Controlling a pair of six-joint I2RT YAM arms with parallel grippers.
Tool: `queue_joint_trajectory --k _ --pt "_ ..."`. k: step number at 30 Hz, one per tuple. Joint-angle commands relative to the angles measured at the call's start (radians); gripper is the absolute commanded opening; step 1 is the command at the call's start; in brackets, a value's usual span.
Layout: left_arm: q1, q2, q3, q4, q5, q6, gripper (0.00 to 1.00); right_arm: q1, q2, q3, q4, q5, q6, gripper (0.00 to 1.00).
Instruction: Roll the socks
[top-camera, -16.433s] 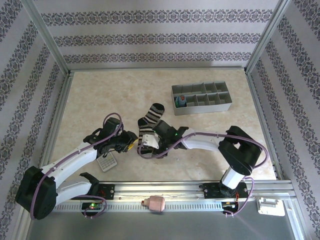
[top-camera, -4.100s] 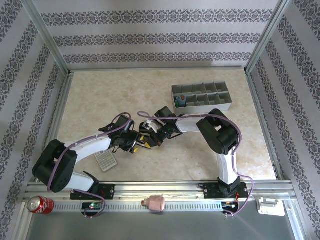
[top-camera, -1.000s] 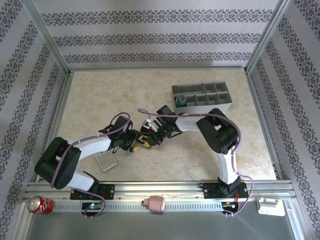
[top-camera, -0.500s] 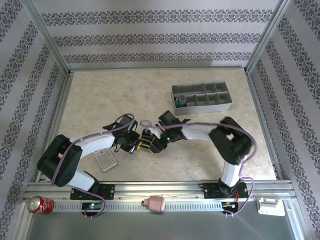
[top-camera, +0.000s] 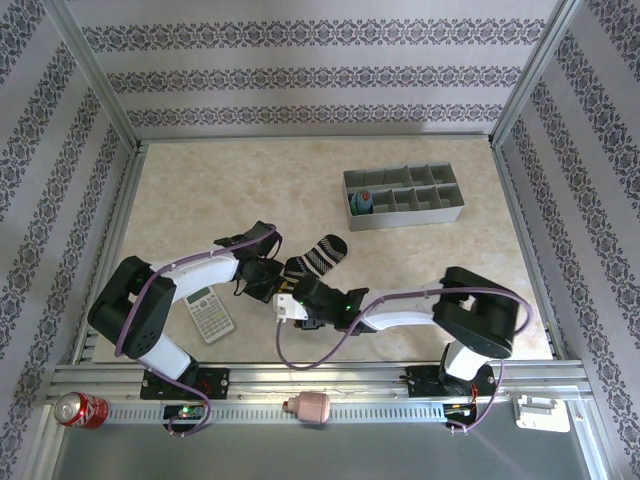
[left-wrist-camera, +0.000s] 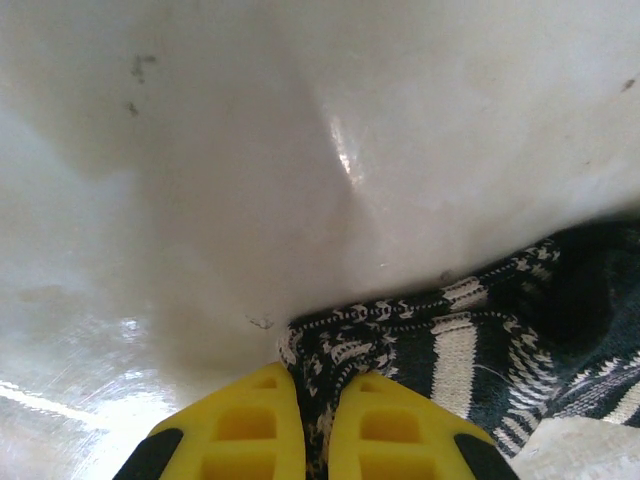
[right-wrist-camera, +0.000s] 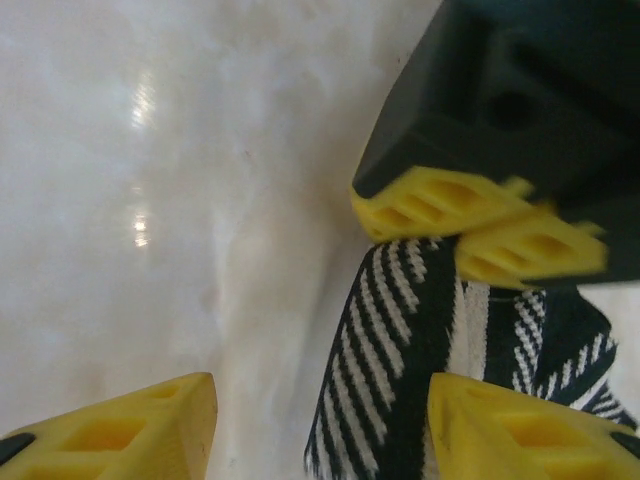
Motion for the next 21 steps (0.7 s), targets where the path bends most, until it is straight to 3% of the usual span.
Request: queue_joint_trajectory --k 1,4,5,8,13,15,16,21 --pt "0.007 0.062 -0.027 -0.150 -0.032 -0.004 0.00 0.006 0.069 0.053 0.053 0.215 -0.122 0.55" --pt "0.009 0.063 -0.028 -0.144 -0.028 0.004 0.00 0.006 0.115 0.069 0.061 0.250 -0.145 0.53" --pt "0.008 0.065 -0.027 -0.143 -0.025 0.005 0.00 0.005 0.123 0.071 0.053 0.238 -0.148 0.48" --pt "0.013 0.056 -0.030 -0.138 -0.023 0.011 0.00 -0.004 0.135 0.078 0.016 0.201 -0.114 0.21" --pt "0.025 0.021 -0.025 -0.145 -0.033 0.029 0.00 -0.038 0.150 0.093 -0.069 0.114 -0.022 0.01" --pt "0.032 0.002 -0.025 -0.144 -0.035 0.035 0.00 -0.064 0.146 0.103 -0.116 0.031 0.030 0.00" --pt "0.036 -0.013 -0.028 -0.136 -0.038 0.038 0.06 -0.080 0.146 0.111 -0.145 -0.014 0.058 0.00" --pt "0.057 -0.111 -0.034 -0.126 -0.077 0.039 0.57 -0.163 0.157 0.126 -0.235 -0.277 0.181 0.00"
